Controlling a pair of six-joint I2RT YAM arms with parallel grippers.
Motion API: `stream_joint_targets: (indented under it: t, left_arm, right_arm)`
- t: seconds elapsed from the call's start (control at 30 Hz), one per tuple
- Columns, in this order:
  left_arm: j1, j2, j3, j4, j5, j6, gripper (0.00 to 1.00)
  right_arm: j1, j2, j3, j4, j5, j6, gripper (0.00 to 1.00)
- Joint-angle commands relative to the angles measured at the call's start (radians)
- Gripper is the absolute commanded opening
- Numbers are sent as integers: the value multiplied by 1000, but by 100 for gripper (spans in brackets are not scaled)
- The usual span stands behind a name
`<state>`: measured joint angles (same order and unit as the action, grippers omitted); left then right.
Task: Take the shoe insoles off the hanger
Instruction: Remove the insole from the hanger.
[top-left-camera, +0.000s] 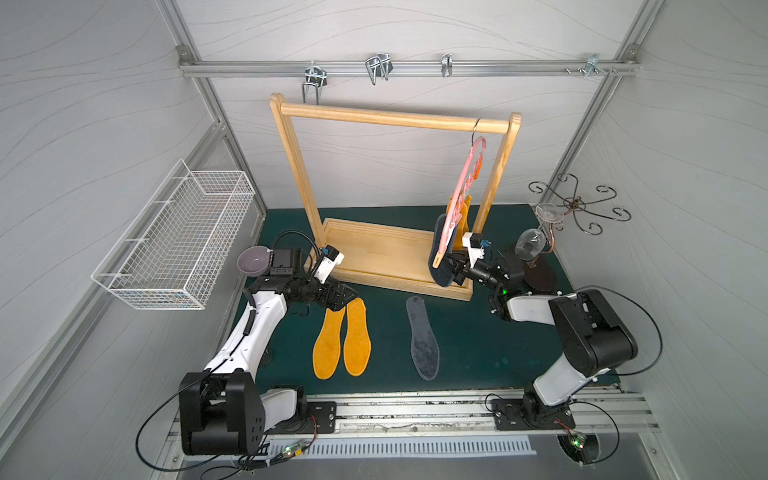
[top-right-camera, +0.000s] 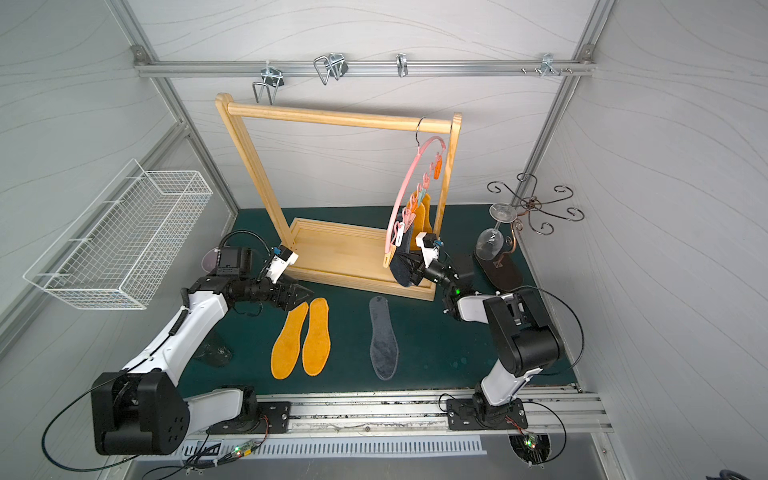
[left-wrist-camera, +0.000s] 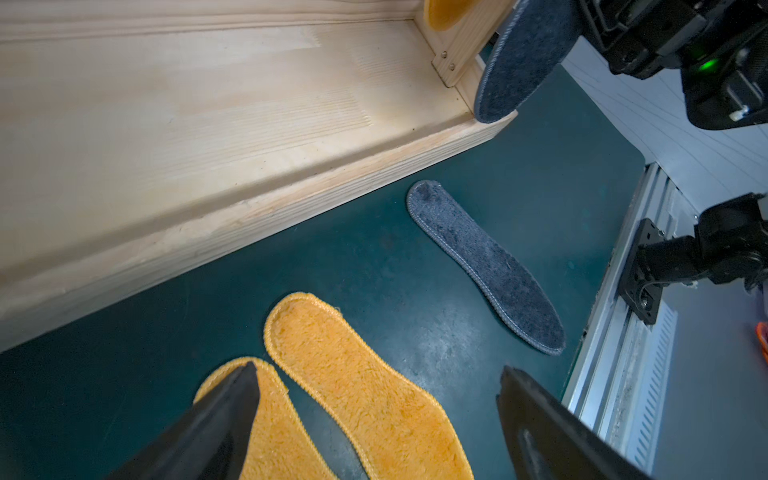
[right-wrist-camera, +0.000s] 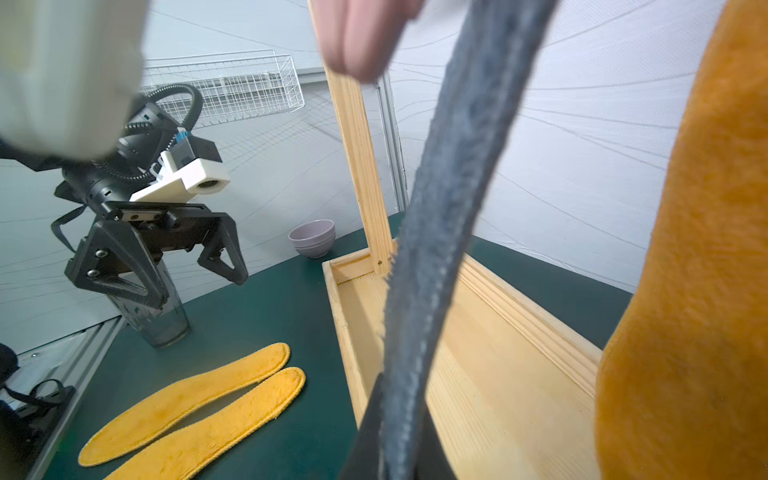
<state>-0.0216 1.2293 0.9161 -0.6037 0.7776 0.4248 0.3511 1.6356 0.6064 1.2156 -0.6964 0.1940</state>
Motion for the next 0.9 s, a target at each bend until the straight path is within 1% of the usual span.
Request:
stream_joint_targets:
  t: [0.0, 0.07, 0.23, 0.37, 0.47, 0.67, 0.87]
  left_arm:
    - [-83, 18, 81, 12, 42, 4, 96]
    - [-130, 41, 107, 18, 58, -2, 96]
    - [-202, 120, 166, 86, 115, -75, 96]
    - [-242, 172, 227, 92, 122, -112, 95]
    - [-272, 199, 258, 94, 132, -104, 95]
    - [-302, 251, 309, 134, 205, -142, 94]
    - [-368, 285, 335, 158, 243, -181, 92]
  right_arm:
    - [34, -48, -21, 69, 1, 41, 8]
    - [51, -72, -36, 66, 17, 48, 8]
    - [81, -117, -52, 71, 38, 105, 8]
    - [109, -161, -64, 68, 46, 139, 8]
    - [134, -197, -79, 68, 54, 160, 7]
    - [178, -278, -114, 55, 96, 203, 4]
    - [199, -350, -131, -17, 136, 187, 4]
